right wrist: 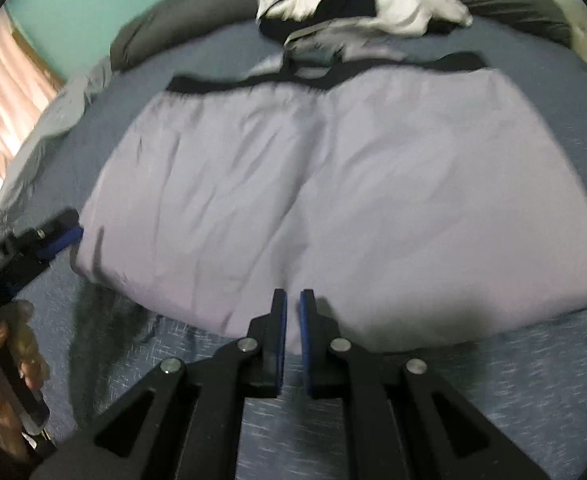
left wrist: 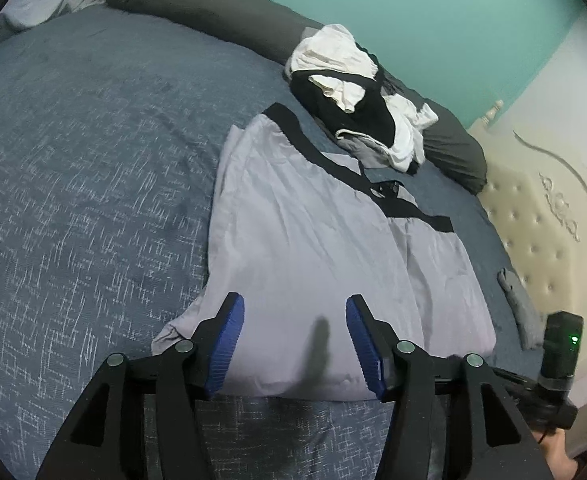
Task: Fold clothes
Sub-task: 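Grasp the side edge of the grey jacket with the left gripper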
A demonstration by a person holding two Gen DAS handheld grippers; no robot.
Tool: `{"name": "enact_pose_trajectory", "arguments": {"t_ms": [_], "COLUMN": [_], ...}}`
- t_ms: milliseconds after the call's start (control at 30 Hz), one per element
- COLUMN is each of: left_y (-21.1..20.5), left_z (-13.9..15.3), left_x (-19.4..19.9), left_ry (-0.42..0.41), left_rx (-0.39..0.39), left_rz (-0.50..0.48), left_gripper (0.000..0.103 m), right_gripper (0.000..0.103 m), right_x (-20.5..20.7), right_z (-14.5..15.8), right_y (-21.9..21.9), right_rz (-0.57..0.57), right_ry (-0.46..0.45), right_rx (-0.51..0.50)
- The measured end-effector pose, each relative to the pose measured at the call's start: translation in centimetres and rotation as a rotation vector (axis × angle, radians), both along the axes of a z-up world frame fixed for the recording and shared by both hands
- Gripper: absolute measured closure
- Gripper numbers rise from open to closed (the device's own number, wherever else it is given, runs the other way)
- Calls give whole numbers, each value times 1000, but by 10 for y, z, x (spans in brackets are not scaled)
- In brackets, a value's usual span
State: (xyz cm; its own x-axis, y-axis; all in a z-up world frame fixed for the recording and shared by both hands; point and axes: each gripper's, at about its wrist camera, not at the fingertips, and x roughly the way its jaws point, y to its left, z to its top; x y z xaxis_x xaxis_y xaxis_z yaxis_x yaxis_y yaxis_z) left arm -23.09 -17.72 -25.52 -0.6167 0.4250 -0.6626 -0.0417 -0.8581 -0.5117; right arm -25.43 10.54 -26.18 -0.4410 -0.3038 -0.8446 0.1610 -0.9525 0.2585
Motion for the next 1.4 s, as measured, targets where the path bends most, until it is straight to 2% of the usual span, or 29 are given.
{"name": "enact_pose_trajectory", "arguments": {"t_ms": [67, 267, 533, 667, 800, 933, 1067, 1400], "left_y": [-3, -6, -4, -5, -7, -14, -20, -26], "left_z": [-2, -2, -13, -25, -43, -47, -57, -67], "left_x": [1, 8, 34, 44, 42, 39, 27, 11], "left_ry": [-8, -26, -101, -144, -195, -160, -176, -132], "left_rx": [19, 10, 41, 104, 166, 224, 252, 256], "left_rz": [7, 55, 124, 158, 200, 248, 283, 332], "left_gripper": [46, 45, 44, 31, 31, 30, 29, 29], "right_gripper": [97, 97, 97, 97, 97, 97, 97, 97], "right_x": [5, 17, 41, 46, 50, 49, 48, 47], "right_z": [4, 1, -7, -10, -12, -18, -20, -27], "right_y": [21, 82, 135, 147, 154, 164, 172, 175], "right_rz": [-40, -132, -176, -182, -177, -191, -210, -218], "right_ry": [14, 31, 62, 81, 104, 97, 100, 92], "right_rx": [-20, -59, -151, -208, -246, -278, -300, -317]}}
